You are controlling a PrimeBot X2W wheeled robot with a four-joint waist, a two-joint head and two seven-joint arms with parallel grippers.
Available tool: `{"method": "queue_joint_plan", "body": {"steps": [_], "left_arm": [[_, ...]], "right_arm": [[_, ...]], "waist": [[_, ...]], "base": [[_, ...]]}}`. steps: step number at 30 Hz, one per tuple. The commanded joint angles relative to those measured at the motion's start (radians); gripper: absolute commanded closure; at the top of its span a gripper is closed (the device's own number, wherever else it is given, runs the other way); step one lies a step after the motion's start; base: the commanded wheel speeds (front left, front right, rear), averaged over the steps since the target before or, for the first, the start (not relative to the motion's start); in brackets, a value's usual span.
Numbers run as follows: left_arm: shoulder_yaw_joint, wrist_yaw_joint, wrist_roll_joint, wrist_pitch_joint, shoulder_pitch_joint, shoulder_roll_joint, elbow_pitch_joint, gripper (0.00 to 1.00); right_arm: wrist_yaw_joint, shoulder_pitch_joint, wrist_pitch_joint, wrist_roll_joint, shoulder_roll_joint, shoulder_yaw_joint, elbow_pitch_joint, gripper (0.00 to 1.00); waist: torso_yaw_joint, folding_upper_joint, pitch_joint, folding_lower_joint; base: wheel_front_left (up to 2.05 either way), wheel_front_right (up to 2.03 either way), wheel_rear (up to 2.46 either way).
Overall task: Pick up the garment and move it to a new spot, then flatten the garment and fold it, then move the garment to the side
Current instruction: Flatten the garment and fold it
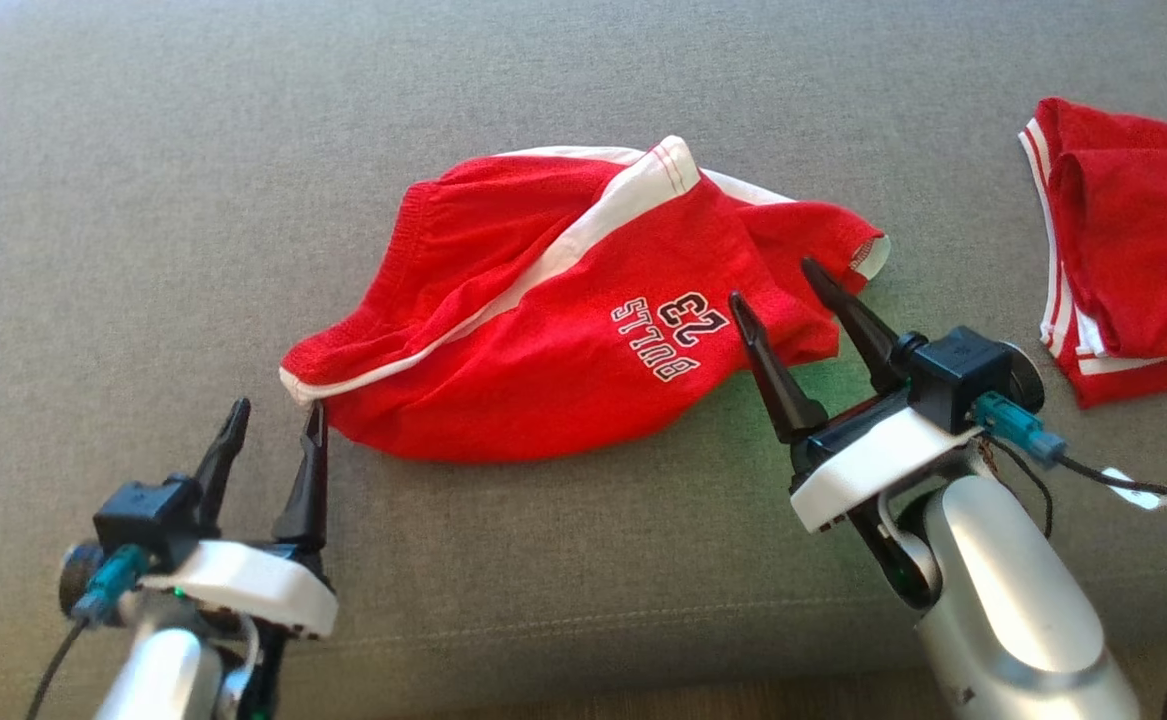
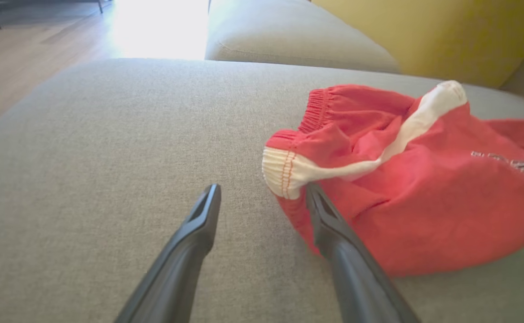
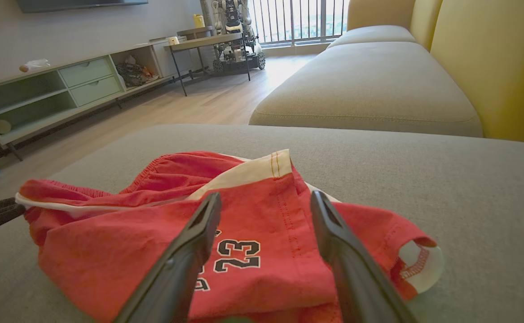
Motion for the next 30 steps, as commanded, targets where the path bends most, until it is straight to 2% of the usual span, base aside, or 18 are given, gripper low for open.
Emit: {"method": "queue_joint_plan", "body": {"steps": [1,8,11,15,16,17,19,21,23,30], "left_arm": [[0.024,-0.009,0.024,-0.008,-0.050,0.041,-0.017,0.00],[-0.049,-0.082,0.081,0.006,-0.128,0.146,0.040,0.00],[-0.076,-0.098,0.077,0.023,-0.161,0.187,0.055,0.00],[-0.095,-0.105,0.063,0.038,-0.187,0.221,0.061,0.00],[-0.095,-0.105,0.056,0.041,-0.188,0.223,0.061,0.02],[-0.095,-0.106,0.048,0.047,-0.187,0.224,0.060,0.09],[-0.097,-0.106,0.035,0.062,-0.179,0.227,0.055,0.11],[-0.096,-0.106,0.025,0.075,-0.165,0.230,0.043,0.08],[-0.095,-0.103,0.018,0.087,-0.149,0.235,0.025,0.01],[-0.093,-0.089,0.001,0.137,-0.099,0.260,-0.071,0.00]], "right_arm": [[0.000,-0.022,-0.014,0.006,0.002,0.021,-0.024,0.00],[0.000,-0.023,-0.026,0.019,0.002,0.026,-0.005,0.00],[0.000,-0.027,-0.029,0.020,0.002,0.025,-0.003,0.00],[0.000,-0.032,-0.033,0.020,0.002,0.017,0.001,0.00],[0.000,-0.033,-0.034,0.019,0.002,0.015,0.001,0.00],[0.000,-0.032,-0.034,0.018,0.002,0.013,0.002,0.00],[0.000,-0.031,-0.035,0.018,0.002,0.009,0.003,0.00],[0.000,-0.029,-0.036,0.018,0.002,0.005,0.004,0.00],[0.000,-0.027,-0.037,0.017,0.002,0.001,0.005,0.00],[0.000,-0.023,-0.039,0.021,0.002,0.000,0.003,0.00]], "waist": [[-0.005,0.0000,0.001,0.0000],[-0.028,0.0000,0.007,0.0000],[-0.039,0.0000,0.013,0.0000],[-0.050,0.0000,0.018,0.0000],[-0.052,0.0000,0.018,0.0000],[-0.054,0.0000,0.017,0.0000],[-0.056,0.0000,0.014,0.0000],[-0.057,0.0000,0.010,0.0000],[-0.057,0.0000,0.007,0.0000],[-0.056,0.0000,0.003,0.0000]], "base": [[0.00,0.00,0.00],[0.00,0.00,0.00],[0.00,0.00,0.00],[0.00,0.00,0.00],[0.00,0.00,0.00],[0.00,0.00,0.00],[0.00,0.00,0.00],[0.00,0.00,0.00],[0.00,0.00,0.00],[0.00,0.00,0.00]]}}
